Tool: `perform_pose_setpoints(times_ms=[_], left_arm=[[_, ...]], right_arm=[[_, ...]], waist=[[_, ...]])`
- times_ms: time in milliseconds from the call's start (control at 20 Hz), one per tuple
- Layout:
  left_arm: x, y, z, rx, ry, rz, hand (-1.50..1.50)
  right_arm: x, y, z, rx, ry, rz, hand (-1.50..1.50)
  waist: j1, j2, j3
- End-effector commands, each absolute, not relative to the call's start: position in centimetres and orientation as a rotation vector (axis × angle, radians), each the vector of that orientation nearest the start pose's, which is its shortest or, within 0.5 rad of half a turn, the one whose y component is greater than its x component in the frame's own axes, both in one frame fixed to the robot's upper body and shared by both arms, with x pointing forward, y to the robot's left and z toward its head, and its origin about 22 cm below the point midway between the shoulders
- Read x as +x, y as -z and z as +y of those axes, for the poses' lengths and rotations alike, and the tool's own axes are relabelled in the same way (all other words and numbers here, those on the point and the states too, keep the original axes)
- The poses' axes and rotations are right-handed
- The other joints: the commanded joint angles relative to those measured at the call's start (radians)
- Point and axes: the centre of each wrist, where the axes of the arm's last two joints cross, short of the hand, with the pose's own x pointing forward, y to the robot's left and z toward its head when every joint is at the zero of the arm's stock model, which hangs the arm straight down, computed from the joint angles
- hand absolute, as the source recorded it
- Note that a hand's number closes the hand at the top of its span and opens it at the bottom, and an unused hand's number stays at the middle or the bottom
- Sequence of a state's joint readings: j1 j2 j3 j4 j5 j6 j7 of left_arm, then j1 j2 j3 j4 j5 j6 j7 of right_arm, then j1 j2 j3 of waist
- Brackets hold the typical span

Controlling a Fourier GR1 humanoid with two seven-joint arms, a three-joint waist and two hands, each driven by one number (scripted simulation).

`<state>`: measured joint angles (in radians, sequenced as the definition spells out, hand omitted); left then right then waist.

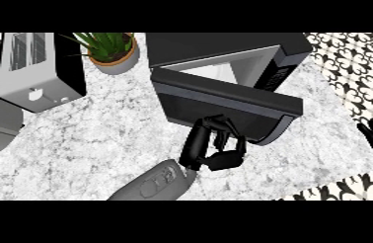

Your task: Pick up the milk, place it into the microwave and close the microwave

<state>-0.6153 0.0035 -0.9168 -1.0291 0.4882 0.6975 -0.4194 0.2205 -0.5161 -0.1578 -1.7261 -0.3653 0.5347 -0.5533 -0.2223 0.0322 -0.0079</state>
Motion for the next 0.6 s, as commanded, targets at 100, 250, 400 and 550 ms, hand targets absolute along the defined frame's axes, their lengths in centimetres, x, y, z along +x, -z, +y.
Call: perform_pose_setpoints(times_ms=[100, 250, 400, 550], left_arm=[[29.2, -1.4, 0.3, -0.108, 0.230, -1.848, -1.50], [30.0, -1.2, 0.5, -0.052, 0.199, -1.806, -1.50], [30.9, -1.7, 0.6, -0.013, 0.161, -1.790, -1.50], [31.8, -3.2, 0.3, -0.011, 0.083, -1.803, -1.50]], right_arm=[[19.7, -8.1, -37.8, 0.337, -0.427, -2.106, -1.50], [20.2, -10.2, -38.7, 0.280, -0.507, -2.137, -1.50], [20.9, -15.5, -40.5, -0.009, -0.699, -2.223, 1.50], [21.4, -16.5, -40.6, -0.053, -0.728, -2.264, 1.50]], waist=[[-0.030, 0.013, 0.002], [-0.049, 0.017, 0.002], [-0.068, 0.017, -0.001], [-0.067, 0.027, 0.000]])
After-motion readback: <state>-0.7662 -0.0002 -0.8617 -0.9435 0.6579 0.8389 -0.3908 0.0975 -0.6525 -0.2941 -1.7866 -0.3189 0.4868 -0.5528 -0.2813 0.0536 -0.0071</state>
